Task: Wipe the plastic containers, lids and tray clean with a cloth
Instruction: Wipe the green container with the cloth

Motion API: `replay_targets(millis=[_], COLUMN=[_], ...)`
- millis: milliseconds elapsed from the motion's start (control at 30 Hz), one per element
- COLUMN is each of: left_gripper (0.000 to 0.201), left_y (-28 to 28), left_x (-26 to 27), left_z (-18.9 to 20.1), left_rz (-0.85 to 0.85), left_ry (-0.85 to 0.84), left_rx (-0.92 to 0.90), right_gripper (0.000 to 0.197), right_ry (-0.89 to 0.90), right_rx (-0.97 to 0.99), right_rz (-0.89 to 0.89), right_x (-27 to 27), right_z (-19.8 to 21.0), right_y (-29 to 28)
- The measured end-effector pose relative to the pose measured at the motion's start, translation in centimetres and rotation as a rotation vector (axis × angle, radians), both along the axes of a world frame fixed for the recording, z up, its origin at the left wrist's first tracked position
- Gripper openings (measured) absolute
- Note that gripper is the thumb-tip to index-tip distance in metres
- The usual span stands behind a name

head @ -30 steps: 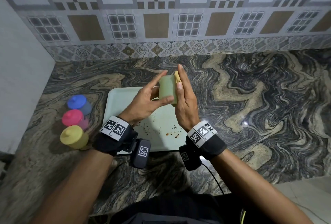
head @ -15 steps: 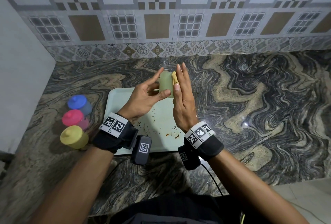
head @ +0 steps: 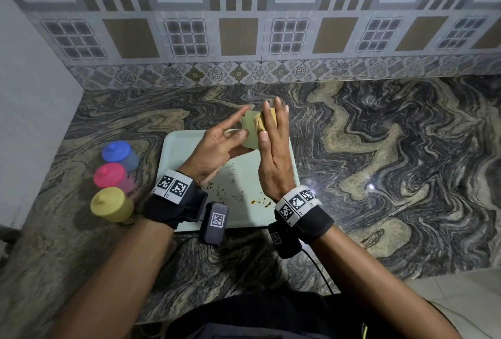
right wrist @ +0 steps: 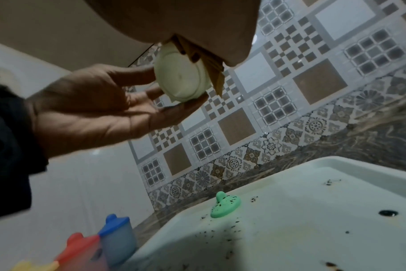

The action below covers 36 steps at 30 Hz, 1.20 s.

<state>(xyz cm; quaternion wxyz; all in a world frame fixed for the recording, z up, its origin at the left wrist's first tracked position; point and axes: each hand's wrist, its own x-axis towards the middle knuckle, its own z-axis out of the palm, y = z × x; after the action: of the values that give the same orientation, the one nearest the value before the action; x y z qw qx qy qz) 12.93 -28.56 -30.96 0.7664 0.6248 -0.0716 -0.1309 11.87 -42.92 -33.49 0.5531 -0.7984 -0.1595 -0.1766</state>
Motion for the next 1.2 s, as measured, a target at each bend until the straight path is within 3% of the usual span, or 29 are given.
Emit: replay_targets(millis=[167,300,433,533,700,767,833,1000,1100,1200], left_gripper=[0.068,0.067,0.070,0.068,0.073,0.075,0.072,0.068,0.067,0.052], left_y=[-0.6,-0.4,-0.6,-0.4,-1.3,-1.1,-0.8,-1.2,-1.0,-0.9], left_x=[-0.2,-0.2,0.0,0.2,0.3,0.5,0.7,0.7,0.7,0.6], left_z=[0.5,0.7,1.2,1.7,2.4,2.4,2.5,3.4,3.2,3.3], left_rz=[0.033,-0.030,-0.089,-0.070,0.055,0.026,-0.024,0.018,0.035,-0.027], left_ry=[0.003,0.053,0.005,0.019,-0.090,-0.037,0.006,-0.093,-0.055,0.005], left_rx=[0.024,-0.106,0.030,-0.018,0.093,0.020,-0.001,0.215,0.146,0.144], right_gripper=[0.048,0.047,0.047,0.047,0.047,0.047,0.047,0.048,0.048,0.049], right_ry=[0.000,0.066,-0.017,-0.024,-0.008,0.039,0.086,0.025,0.075,0.116], right_rx=[0.052,0.246,0.221,0.183,0.260,0.371,0.452,0.397,0.440,0.492], right_rz=[0.021,0.037,-0.005,-0.002,0.000,0.011,0.008,0.044,0.003,0.014], right_x=[-0.3,0.0,-0.4,-0.5,-0.4,-0.1,0.2,-0.1,0.2,0.2], right_z=[0.7,1.0,1.6,1.8,2.6,2.9,3.1,3.1,3.2,3.5], right_y=[0.1,0.0,0.0,-0.1,0.3,0.1,-0.2,0.1,0.0,-0.2])
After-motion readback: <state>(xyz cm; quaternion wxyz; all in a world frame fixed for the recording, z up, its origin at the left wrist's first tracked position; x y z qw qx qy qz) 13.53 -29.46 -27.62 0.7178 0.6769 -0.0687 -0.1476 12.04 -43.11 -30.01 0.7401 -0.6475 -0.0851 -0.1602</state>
